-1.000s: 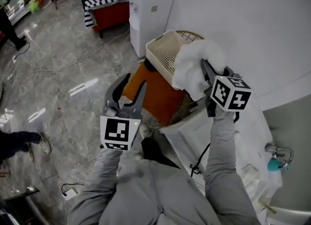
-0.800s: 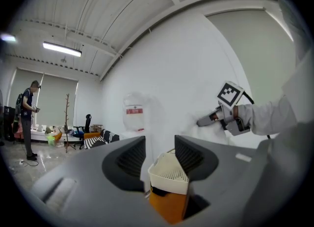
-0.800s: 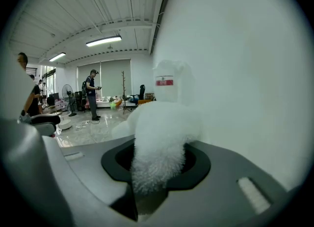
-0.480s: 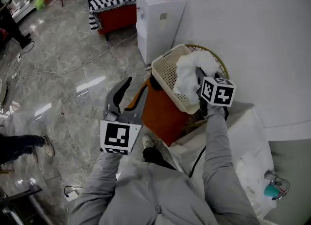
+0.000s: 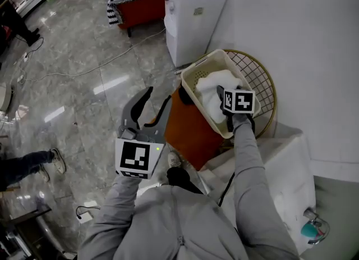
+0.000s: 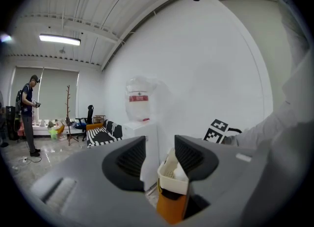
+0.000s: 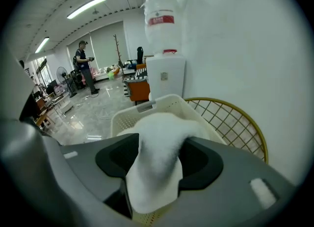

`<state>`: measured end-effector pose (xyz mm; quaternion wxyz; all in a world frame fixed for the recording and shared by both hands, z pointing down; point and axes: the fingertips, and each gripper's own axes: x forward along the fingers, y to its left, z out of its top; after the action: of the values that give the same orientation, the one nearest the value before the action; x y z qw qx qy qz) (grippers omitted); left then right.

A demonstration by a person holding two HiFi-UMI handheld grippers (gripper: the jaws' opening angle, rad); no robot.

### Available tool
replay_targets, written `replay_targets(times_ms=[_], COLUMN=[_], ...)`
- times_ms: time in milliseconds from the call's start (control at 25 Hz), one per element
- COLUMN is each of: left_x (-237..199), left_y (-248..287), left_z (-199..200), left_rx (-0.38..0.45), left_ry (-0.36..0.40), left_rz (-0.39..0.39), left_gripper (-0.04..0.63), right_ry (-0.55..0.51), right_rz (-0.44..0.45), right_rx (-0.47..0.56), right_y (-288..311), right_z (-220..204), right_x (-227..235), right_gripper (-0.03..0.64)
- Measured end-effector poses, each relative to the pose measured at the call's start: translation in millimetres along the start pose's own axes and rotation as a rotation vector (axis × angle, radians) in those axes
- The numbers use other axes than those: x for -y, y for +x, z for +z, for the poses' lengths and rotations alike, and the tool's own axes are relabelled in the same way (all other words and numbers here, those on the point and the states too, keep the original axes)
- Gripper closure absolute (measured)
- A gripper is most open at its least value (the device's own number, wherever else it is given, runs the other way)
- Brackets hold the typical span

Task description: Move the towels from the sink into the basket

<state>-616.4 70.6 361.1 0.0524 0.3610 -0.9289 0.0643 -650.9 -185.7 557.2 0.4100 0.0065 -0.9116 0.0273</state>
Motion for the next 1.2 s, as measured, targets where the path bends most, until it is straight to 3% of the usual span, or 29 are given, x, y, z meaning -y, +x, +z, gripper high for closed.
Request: replay_targets(times_ms=[120,640,960,1200], left_x=[-4.5,18.7,66.7,125.3], left_y=[0.7,-25.9,-75.8,-139.0], left_z=[-2.9,11.5,26.9,26.7], left_rx=[-0.003,0.052,0.12,0.15], left_ry=[-0.004,0.002,0.013,0.026], left_rz=[0.0,-0.055,-0.132,-0.226], left_gripper=[0.36,0.36,0.36,0.36], right_ry=[0.014,0.036,0.017,0.009], right_rz=[-0.034,-0.075,-0.083,-0.114], right_rx=[-0.014,0.156,0.359,0.488], right_y=[-0.3,-80.6,-199.3,-306.0], right_z=[-5.3,18.5,9.1,-46.6], right_x=[6.6,0.4,-37.0,-66.8], right_gripper=[0.387,0.387,0.387,0.387])
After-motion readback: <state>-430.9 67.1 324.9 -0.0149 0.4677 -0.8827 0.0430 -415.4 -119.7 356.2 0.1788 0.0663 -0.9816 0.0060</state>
